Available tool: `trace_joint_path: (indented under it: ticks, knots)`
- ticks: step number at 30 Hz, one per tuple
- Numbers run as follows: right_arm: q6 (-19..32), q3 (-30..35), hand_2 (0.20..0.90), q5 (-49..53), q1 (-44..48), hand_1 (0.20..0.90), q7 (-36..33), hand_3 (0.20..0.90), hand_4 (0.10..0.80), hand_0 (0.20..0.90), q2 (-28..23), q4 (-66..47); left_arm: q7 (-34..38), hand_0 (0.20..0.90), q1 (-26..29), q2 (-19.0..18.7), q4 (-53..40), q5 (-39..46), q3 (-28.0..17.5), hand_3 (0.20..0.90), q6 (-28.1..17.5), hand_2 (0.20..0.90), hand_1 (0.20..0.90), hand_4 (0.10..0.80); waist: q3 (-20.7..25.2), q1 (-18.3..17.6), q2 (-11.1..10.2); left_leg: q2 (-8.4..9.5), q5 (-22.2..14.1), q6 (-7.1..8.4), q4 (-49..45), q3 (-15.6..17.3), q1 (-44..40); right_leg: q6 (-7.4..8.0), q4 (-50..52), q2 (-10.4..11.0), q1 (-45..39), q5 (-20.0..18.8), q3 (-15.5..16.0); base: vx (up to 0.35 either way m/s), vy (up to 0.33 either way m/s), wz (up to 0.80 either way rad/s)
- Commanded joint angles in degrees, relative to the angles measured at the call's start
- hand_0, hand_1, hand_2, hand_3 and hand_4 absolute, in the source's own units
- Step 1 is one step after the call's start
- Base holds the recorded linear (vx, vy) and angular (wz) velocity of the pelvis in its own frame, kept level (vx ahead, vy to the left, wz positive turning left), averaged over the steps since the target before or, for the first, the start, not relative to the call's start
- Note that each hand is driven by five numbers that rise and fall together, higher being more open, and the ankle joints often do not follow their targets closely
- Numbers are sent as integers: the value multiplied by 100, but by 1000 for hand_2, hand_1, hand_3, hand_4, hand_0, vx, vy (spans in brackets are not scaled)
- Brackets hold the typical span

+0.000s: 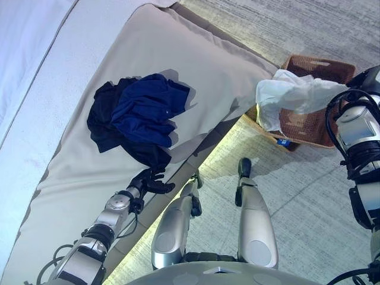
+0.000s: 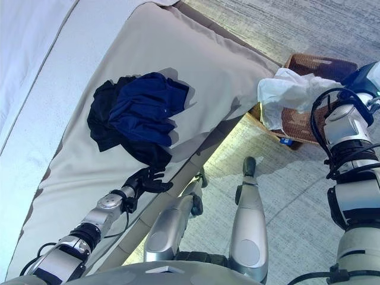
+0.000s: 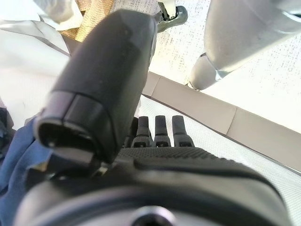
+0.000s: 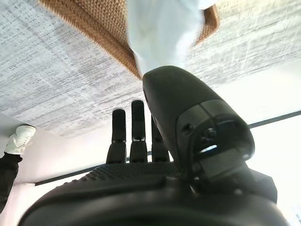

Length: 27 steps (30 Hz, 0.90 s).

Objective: Pick up the clothes from the bed and place them into the basket

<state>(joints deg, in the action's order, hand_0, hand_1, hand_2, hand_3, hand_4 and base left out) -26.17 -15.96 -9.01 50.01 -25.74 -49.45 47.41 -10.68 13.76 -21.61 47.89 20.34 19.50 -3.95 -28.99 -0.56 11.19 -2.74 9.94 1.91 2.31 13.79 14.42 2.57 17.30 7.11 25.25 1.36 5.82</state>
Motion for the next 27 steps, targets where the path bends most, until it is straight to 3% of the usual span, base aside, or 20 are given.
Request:
trace_joint_path:
  ticks: [1, 3, 8, 12, 14, 16, 19, 22, 27]
  knots:
    - [-126, 14, 900, -690, 221, 900, 469, 900, 800, 900, -945, -565, -76, 900, -355, -184, -106, 141, 163, 900, -91, 900, 900, 800, 305, -67, -103, 78, -858, 156, -646, -481, 30, -235, -348, -201, -469, 373, 662, 33, 66, 8]
    - [-501, -249, 900, -1341, 94, 900, 1790, 900, 800, 900, -1063, -439, -96, 900, -370, -262, -87, 117, 80, 900, -43, 900, 900, 800, 383, -26, -258, 77, -967, 175, -590, -517, -99, -170, -414, -204, -620, 456, 654, 68, 42, 17]
    - [-688, -566, 900, -1964, -418, 900, 3679, 900, 800, 900, -1298, -131, -195, 900, -395, -621, -85, 29, -163, 900, 208, 900, 900, 800, 513, 130, -667, 73, -972, 107, -510, -578, -252, -107, -570, -198, -915, 352, 764, 34, -5, 23]
    - [-362, -435, 900, -1772, -730, 900, 3382, 900, 800, 900, -1212, 379, -201, 900, -444, -730, -49, -141, -217, 900, 371, 900, 900, 800, 627, 285, -844, 78, -972, 42, -384, -678, -439, -34, -758, -207, -1232, 260, 838, 77, -11, 27]
    - [291, -227, 900, -1387, -908, 900, 2751, 900, 800, 900, -1126, 307, -154, 900, -574, -702, -23, -174, -248, 900, 388, 900, 900, 800, 709, 370, -903, 104, -877, -24, -309, -695, -511, 0, -965, -197, -1413, 55, 933, 96, 115, 24]
    - [622, 43, 900, -852, -1031, 900, 2350, 900, 800, 900, -997, -598, -113, 900, -709, -641, -27, -167, -315, 900, 426, 900, 900, 800, 770, 404, -925, 163, -897, -52, -269, -742, -615, 38, -1059, -180, -1559, 24, 930, 116, 193, 10]
    - [1132, 321, 900, -893, -1250, 900, 2422, 900, 800, 900, -531, -1994, -55, 900, -821, -422, 240, -141, -520, 900, 354, 900, 900, 800, 843, 436, -968, 274, -979, -113, -359, -806, -641, 77, -1045, -127, -1633, 48, 926, 88, 250, 2]
    - [1743, 100, 900, -1465, -1268, 900, 2699, 900, 800, 900, -254, -2546, -38, 900, -797, -258, 433, -145, -609, 900, 351, 900, 900, 800, 840, 537, -1009, 384, -1077, -185, -579, -910, -582, 92, -985, -26, -1690, 79, 990, 72, 233, 18]
    - [1827, -512, 900, -1743, -841, 900, 2462, 900, 800, 900, 288, -2419, -57, 900, -810, -137, 641, -228, -518, 900, 145, 900, 900, 800, 662, 958, -1029, 537, -1198, -320, -1062, -1183, -329, 78, -760, 149, -1781, 148, 1248, 46, 158, 37]
